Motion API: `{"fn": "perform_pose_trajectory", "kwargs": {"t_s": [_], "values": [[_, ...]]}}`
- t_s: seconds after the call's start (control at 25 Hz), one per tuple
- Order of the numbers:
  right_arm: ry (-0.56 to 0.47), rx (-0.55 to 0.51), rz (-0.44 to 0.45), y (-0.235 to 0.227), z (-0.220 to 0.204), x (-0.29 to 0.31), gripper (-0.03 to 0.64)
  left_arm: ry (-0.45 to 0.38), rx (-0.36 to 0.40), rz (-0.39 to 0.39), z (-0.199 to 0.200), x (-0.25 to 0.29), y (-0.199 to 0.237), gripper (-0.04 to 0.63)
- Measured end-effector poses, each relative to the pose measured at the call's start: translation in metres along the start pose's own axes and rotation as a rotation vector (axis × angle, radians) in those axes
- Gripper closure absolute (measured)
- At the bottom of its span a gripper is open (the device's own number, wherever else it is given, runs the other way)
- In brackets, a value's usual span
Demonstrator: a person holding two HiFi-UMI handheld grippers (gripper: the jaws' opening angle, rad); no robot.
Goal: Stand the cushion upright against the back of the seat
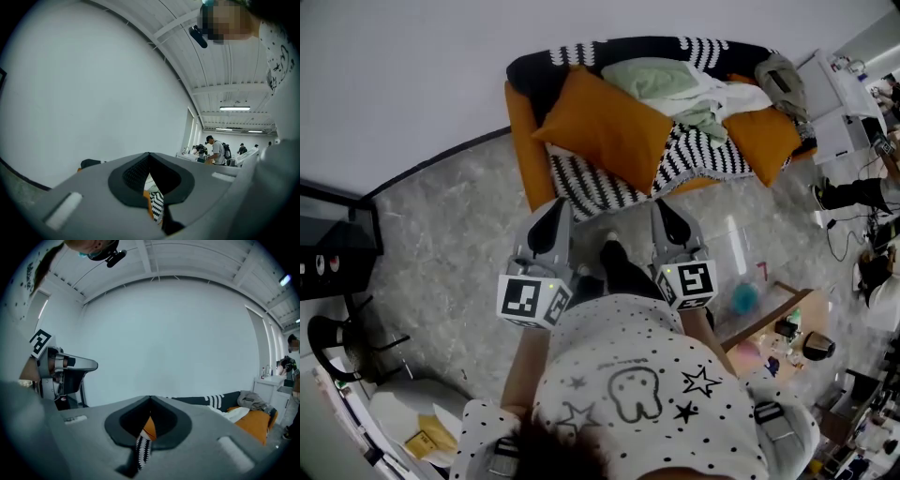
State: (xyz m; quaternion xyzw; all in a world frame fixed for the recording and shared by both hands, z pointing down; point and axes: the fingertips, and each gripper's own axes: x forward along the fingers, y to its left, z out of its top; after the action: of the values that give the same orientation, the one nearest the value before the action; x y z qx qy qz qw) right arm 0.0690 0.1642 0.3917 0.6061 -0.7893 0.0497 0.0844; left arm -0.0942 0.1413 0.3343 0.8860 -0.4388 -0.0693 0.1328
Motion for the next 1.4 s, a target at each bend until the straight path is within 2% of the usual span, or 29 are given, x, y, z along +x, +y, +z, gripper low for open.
{"fn": "perform_pose_trajectory", "kwargs": {"t_s": [0.6,1.04,1.12,1.28,1.4], "values": [[-0.007,0.008,0.055,-0.057,0.011,0.058,0.621,-0.030,0.001,0.077,0.013,0.069,0.010,0.598],[-0.016,0.007,0.092,-0.118,0.011,0.090,0.621,-0.059,0.038,0.118,0.009,0.125,0.001,0.598],[-0.015,0.005,0.100,-0.125,0.010,0.093,0.621,-0.068,0.052,0.137,0.010,0.129,0.002,0.598],[-0.013,-0.002,0.117,-0.131,0.011,0.099,0.621,-0.084,0.028,0.192,0.011,0.130,0.008,0.598],[-0.021,0.005,0.126,-0.133,0.013,0.102,0.621,-0.072,0.038,0.208,0.004,0.131,0.009,0.598]]}}
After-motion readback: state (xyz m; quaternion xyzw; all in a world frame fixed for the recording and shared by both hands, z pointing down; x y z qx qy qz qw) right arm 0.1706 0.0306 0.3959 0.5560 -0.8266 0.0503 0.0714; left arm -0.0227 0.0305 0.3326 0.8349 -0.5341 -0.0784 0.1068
